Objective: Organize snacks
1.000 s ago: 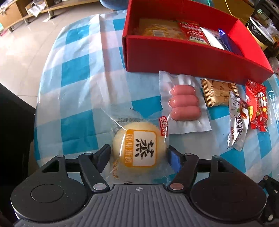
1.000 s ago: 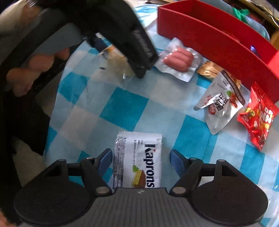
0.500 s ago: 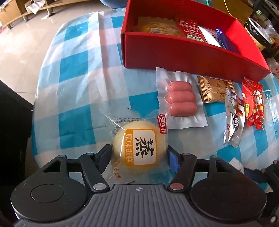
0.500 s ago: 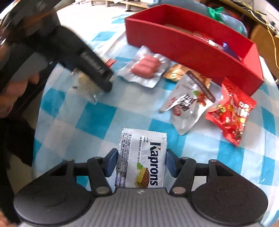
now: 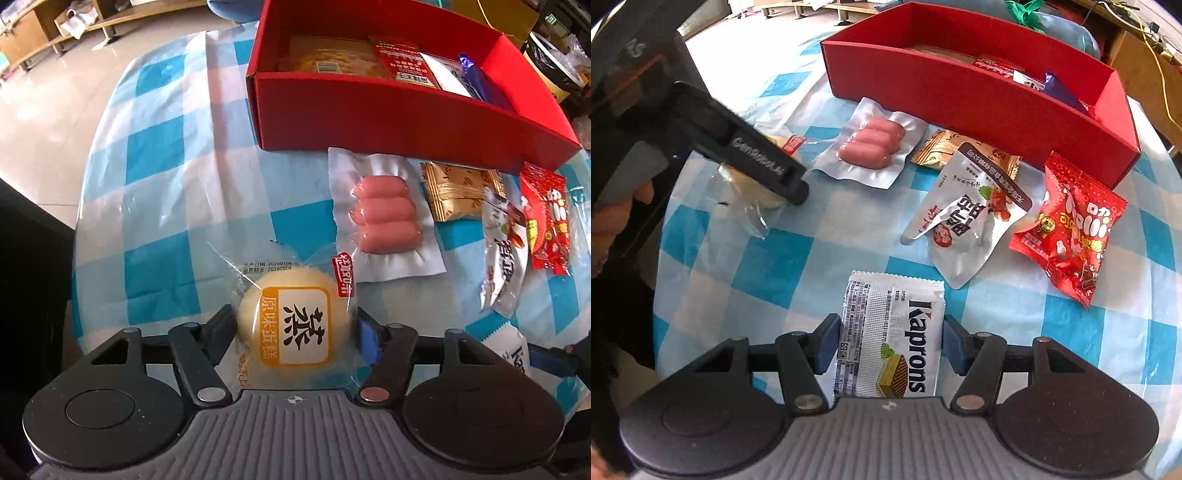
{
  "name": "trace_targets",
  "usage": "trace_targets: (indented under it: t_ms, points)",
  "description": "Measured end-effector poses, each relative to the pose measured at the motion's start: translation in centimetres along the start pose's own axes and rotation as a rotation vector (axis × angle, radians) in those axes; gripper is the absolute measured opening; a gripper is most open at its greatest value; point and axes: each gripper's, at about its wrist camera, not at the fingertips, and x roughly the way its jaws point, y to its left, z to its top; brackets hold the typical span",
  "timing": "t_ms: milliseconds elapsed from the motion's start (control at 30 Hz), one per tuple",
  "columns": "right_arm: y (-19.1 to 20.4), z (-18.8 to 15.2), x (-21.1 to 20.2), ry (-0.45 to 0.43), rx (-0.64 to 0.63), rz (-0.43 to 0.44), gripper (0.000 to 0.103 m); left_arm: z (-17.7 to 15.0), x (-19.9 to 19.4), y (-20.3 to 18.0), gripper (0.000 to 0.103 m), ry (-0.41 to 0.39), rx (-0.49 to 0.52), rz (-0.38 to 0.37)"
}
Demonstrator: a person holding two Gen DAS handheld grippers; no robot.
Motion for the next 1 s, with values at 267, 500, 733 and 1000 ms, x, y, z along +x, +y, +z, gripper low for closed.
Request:
trace_targets:
  t_ms: [267, 500, 733, 1000]
  points:
    - [-0.6, 0.2, -0.7, -0.030, 0.019, -0.003, 0.053, -1.3, -0.7, -0.9, 0.067, -0.007, 0.038, -0.025]
    - [-1.5, 0.2, -1.2, -0.056, 0.055, -0.008, 0.053, -2.2, -1.5, -1.6, 0.067, -0.022, 0.060, -0.046]
    - [-2.3, 0.2, -1.9, -0.084, 0.095, -0.018, 0.053, -3.2, -1.8, -2.4, 0.067, -0.021, 0.084, -0.068]
    - [-2.7, 0.3, -2.3, -0.103, 0.117, -0.028, 0.053, -3.5, -2.4, -3.2, 0.067, -0.044, 0.105, -0.074]
